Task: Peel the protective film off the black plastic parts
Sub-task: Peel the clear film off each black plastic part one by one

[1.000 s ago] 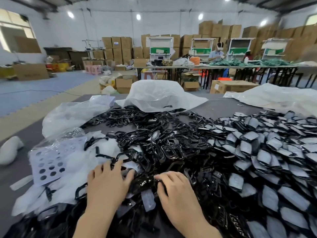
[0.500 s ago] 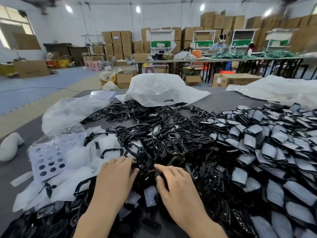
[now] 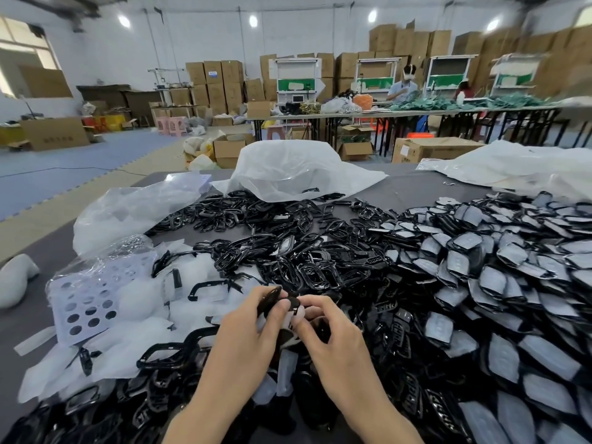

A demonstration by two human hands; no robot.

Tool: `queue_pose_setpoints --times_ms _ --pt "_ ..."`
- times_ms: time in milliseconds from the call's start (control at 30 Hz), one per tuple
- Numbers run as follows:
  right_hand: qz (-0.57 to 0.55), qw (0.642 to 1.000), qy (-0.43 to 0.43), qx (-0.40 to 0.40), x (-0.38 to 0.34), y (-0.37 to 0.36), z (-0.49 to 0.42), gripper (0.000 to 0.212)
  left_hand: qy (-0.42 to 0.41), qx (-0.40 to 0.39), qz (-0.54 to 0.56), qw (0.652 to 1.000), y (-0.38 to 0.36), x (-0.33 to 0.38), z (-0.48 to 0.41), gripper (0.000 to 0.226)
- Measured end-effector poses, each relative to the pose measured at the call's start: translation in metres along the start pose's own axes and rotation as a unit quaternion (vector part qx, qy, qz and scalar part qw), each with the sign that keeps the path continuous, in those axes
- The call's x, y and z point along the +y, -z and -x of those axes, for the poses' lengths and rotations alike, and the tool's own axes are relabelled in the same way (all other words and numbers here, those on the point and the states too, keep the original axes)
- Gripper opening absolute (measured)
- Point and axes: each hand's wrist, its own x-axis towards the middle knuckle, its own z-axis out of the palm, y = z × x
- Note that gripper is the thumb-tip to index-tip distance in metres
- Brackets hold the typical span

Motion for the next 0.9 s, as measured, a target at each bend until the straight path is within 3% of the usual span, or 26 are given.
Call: queue_pose_setpoints --times_ms 233,367,500,567,667,767,833,900 --pt "0.006 1.0 0.013 0.004 -0.005 0.003 0.0 0.023 0.005 0.018 -0.027 0.999 0.002 0.006 0.002 0.023" --pt "-0.121 0.989 -0.068 0.049 -0.005 0.014 -0.006 0.035 0.065 0.08 -0.096 0.99 0.016 -0.007 -0.005 0.034" --pt "-0.324 0.93 -0.16 0.073 -0.003 0.021 -0.016 0.035 0.115 0.028 -0.227 0.967 0.023 -0.006 -0.005 0.066" --pt "-0.434 0.873 -0.201 0.091 -0.002 0.024 -0.02 0.032 0.059 0.042 -0.217 0.973 0.024 0.004 -0.001 0.058" --pt "-0.551 0.791 -0.248 0.098 -0.003 0.032 -0.022 0.025 -0.04 0.067 -0.194 0.978 0.027 0.016 0.014 0.026" --pt "-0.614 0.735 -0.275 0.087 -0.006 0.037 -0.021 0.025 -0.079 -0.004 -0.229 0.97 0.03 0.011 0.039 0.025" --pt "-0.618 0.731 -0.276 0.089 -0.009 0.038 -0.021 0.025 -0.099 -0.043 -0.267 0.958 0.032 0.003 0.053 0.035" --pt "-0.582 0.763 -0.266 0.089 -0.008 0.036 -0.022 0.021 -0.111 -0.06 -0.307 0.943 0.033 -0.004 0.058 0.038"
